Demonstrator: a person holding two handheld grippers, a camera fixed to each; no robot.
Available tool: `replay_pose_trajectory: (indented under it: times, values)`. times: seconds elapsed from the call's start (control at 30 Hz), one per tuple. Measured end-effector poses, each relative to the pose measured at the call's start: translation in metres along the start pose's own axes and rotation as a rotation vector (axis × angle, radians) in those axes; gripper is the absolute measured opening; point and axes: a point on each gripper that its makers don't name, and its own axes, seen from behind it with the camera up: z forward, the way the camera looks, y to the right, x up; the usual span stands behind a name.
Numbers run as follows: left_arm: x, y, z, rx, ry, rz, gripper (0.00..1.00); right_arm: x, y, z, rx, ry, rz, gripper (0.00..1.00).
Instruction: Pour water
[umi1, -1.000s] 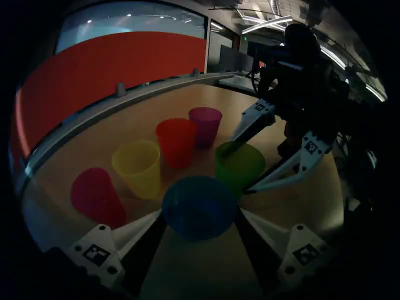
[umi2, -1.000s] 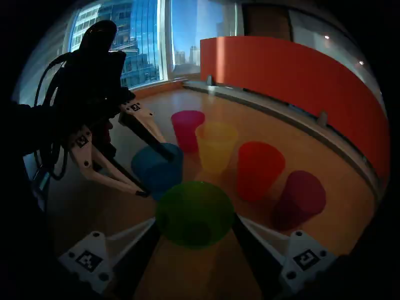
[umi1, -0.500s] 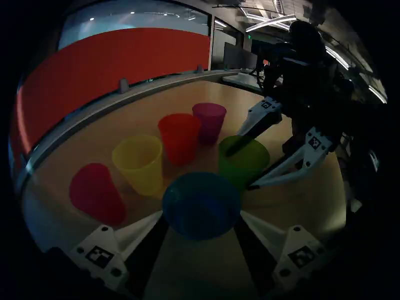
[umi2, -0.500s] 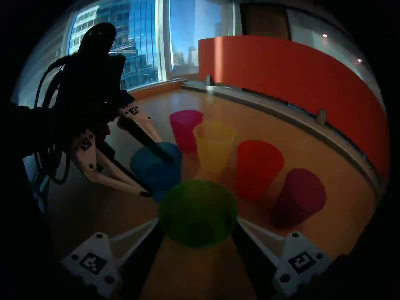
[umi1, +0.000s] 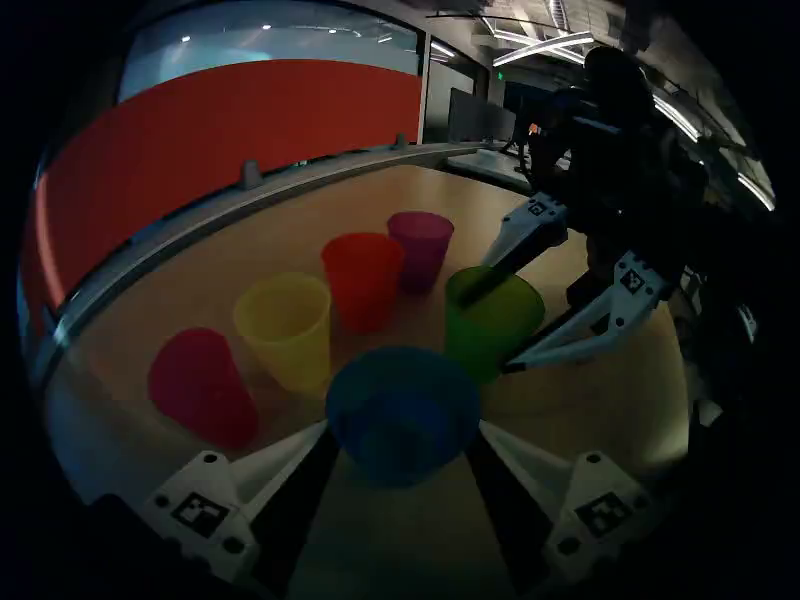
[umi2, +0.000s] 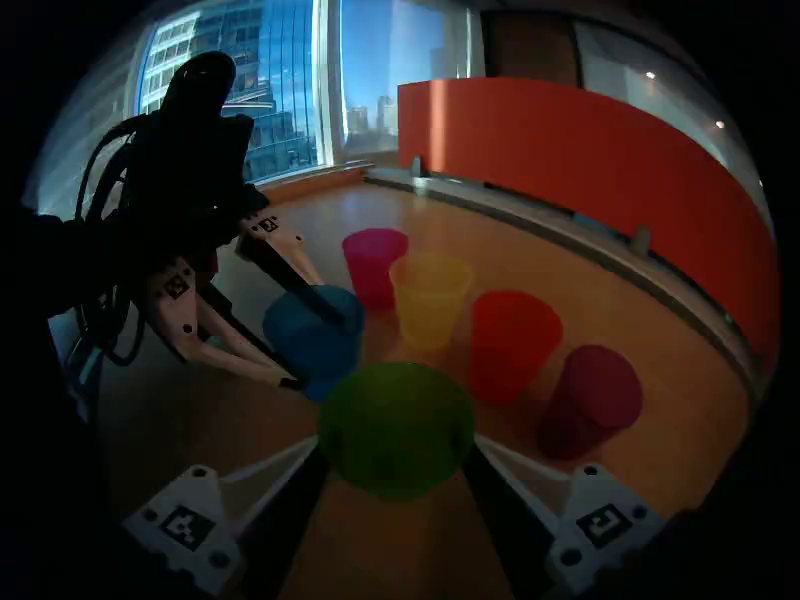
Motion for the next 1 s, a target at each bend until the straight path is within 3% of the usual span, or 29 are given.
replay_pose_trajectory:
  times: [0.43, 1.0]
  values:
    - [0.026, 0.004, -0.041, 0.045, 0.077, 0.005, 0.83, 0.031, -0.011, -0.025, -0.024, 0.072, -0.003, 0.89]
    - [0.066, 0.024, -0.11, 0.12, 0.209, 0.021, 0.83, 0.073, -0.05, -0.075, -0.031, 0.203, -0.05, 0.89]
